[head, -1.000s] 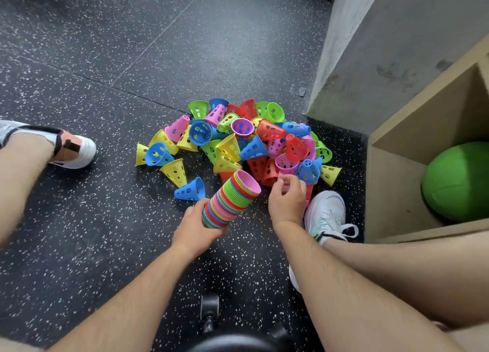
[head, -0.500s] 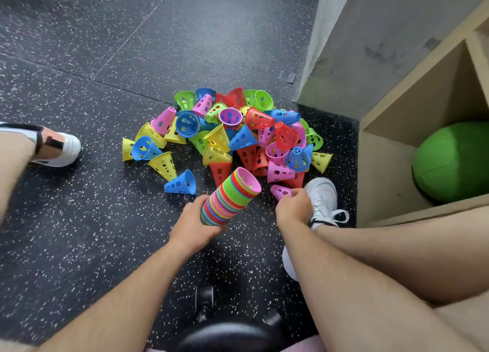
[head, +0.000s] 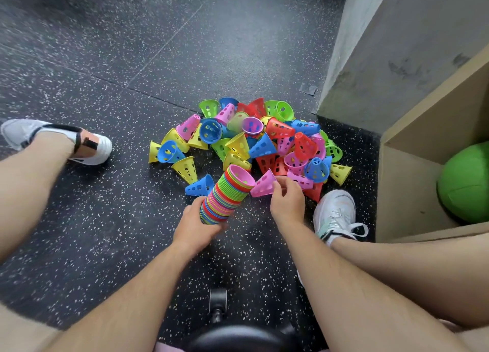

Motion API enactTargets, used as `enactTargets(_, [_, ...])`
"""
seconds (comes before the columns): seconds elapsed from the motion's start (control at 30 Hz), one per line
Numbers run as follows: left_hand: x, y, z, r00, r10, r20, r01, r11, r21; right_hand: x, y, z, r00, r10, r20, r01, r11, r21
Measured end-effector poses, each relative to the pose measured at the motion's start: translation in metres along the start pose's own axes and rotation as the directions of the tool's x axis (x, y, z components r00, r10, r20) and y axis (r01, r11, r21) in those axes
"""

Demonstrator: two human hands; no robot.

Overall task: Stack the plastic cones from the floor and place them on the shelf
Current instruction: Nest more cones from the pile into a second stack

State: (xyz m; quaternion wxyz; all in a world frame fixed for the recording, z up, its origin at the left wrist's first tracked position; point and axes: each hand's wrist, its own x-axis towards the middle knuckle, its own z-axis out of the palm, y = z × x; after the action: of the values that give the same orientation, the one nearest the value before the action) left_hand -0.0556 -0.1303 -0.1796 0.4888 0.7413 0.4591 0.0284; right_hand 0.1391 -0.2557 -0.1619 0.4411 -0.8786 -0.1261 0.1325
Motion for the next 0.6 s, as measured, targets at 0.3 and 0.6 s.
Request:
enactTargets(0.3, [0.008,-0.013,-0.007,0.995,-0.071,-0.073,0.069,0.997,-0.028,0.018,-0.072,0.015,0.952,-0.291,-0.092,0.304,0.930,0.208])
enactTargets(0.6, [0.014,-0.025,-0.025,0.982,-0.108,-0.153,0.096,0.992,-0.081,-0.007,-0.085,0.048,0.902,-0.263,0.341,0.165,0.943,0.289])
